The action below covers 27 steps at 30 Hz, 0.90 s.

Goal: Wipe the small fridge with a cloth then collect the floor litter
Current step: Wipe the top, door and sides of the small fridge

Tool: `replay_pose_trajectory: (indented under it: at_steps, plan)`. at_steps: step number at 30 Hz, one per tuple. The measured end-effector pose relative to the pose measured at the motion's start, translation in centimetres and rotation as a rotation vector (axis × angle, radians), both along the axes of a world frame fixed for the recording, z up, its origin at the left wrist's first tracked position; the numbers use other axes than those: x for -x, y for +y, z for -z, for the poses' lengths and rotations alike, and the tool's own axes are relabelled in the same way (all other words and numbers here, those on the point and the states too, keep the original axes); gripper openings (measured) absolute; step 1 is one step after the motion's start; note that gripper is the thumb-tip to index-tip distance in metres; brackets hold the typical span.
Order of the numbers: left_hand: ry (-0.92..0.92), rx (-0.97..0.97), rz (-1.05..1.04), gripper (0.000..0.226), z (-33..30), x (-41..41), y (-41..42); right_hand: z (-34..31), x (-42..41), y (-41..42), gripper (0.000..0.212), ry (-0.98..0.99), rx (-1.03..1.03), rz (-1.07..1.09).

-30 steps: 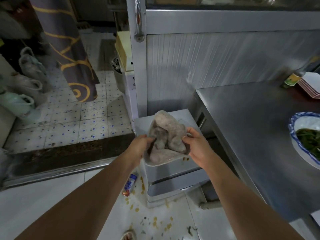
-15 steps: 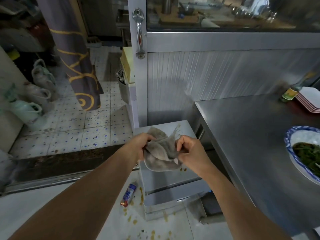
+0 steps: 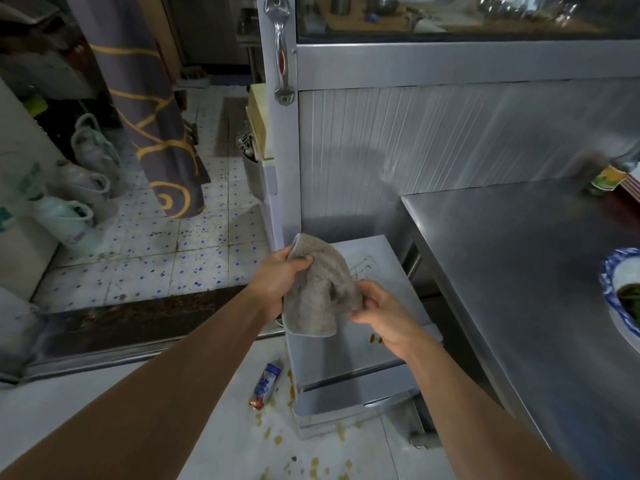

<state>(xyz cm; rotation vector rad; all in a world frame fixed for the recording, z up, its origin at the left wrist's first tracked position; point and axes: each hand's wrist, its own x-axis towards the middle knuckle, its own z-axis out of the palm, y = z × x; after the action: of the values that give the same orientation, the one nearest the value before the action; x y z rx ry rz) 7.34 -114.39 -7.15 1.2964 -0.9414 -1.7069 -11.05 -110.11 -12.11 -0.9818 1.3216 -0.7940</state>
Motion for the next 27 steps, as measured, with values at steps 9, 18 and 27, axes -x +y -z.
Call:
replay_pose_trajectory:
  at_steps: [9,18,27]
  plan:
    - [0.384,-0.323,-0.069,0.041,1.1,-2.2,-2.9,-1.7,0.7,-1.4,0.02,-0.411,-0.089,0.158]
    - [0.456,-0.434,-0.015,0.044,5.3,-1.1,0.3,-3.1,-0.9,-3.3,0.016,-0.168,0.026,0.237]
    - [-0.067,-0.082,0.071,0.053,3.4,-2.0,-1.0,-2.8,-0.2,-3.2,0.059,0.059,0.188,0.088]
